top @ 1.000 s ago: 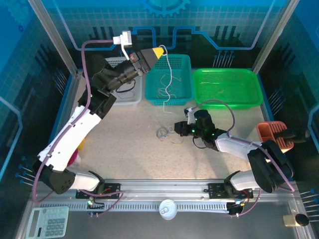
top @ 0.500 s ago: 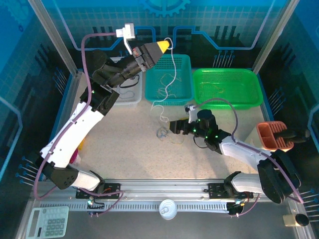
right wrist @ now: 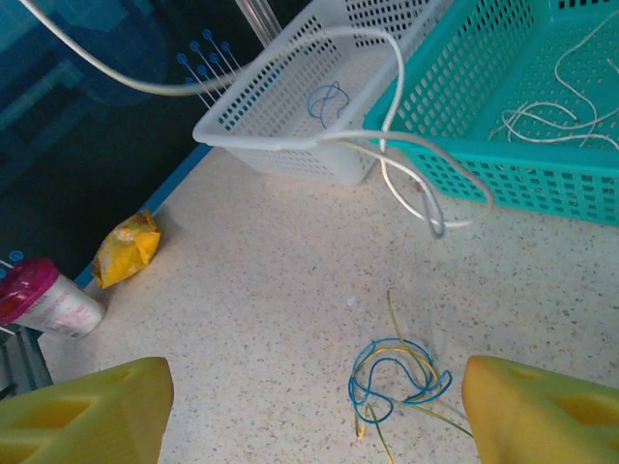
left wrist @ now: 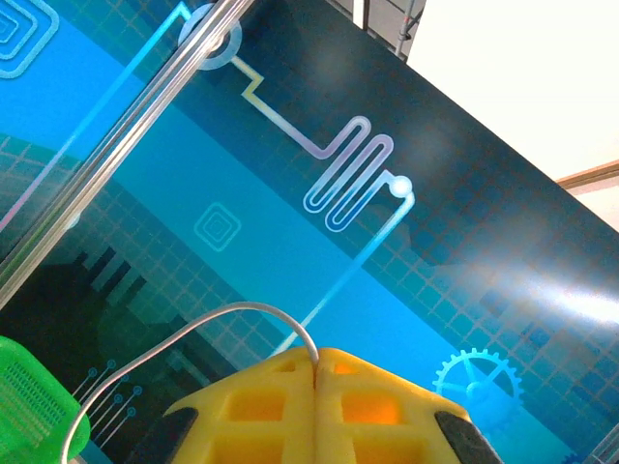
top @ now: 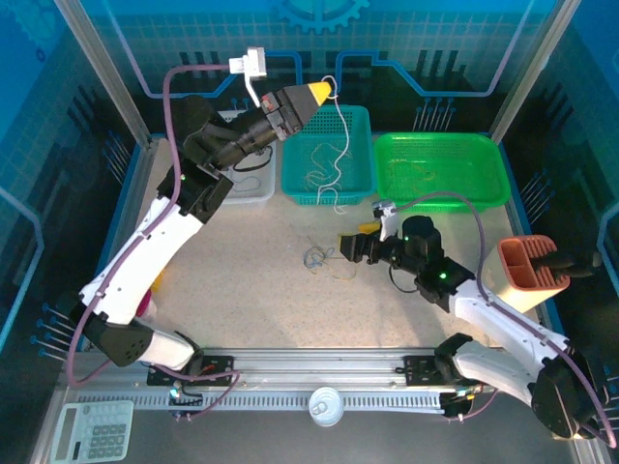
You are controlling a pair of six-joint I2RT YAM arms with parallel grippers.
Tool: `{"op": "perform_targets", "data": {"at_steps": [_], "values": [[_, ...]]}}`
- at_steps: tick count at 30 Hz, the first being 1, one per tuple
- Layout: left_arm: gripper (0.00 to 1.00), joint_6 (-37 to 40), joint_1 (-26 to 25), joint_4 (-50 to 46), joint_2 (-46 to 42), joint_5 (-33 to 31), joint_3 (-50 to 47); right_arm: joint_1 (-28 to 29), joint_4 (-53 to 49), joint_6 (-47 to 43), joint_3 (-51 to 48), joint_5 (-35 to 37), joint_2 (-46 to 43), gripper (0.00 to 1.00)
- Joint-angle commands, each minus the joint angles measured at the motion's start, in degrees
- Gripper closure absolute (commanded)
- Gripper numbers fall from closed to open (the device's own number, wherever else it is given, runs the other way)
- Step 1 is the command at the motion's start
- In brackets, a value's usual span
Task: Untangle the cables
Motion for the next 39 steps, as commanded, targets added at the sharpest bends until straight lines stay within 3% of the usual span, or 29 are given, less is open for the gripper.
{"op": "perform_targets", "data": {"at_steps": [1, 10, 23, 32, 36, 39], "values": [[1.0, 0.42, -0.48, 0.98, 0.35, 0.62, 1.61, 1.16, -2.88, -1.55, 1.68, -0.68, -1.27, 0.21], [1.0, -0.15, -0.57, 1.67, -0.05, 0.78, 0.85, 1.34, -3.11, -3.54, 7.12, 1.85, 4.29, 0.21], [1.0, 0.09, -0.66, 2.11, -1.53, 0.47, -1.01, 2.94, 0.63, -4.23, 12.78, -6.39, 13.84, 0.21], [1.0, -0.4, -0.66, 2.56, -1.14, 0.26, -0.57, 3.56, 0.25, -4.85, 11.81, -4.47, 14.86, 0.23], [1.0, -0.45, -0.66, 2.61, -1.12, 0.24, -0.49, 3.58, -0.26, -5.25, 11.92, -3.27, 14.94, 0.26], [1.0, -0.46, -0.74, 2.65, -1.2, 0.18, -0.48, 3.62, -0.87, -5.56, 12.0, -1.45, 15.1, 0.37]]}}
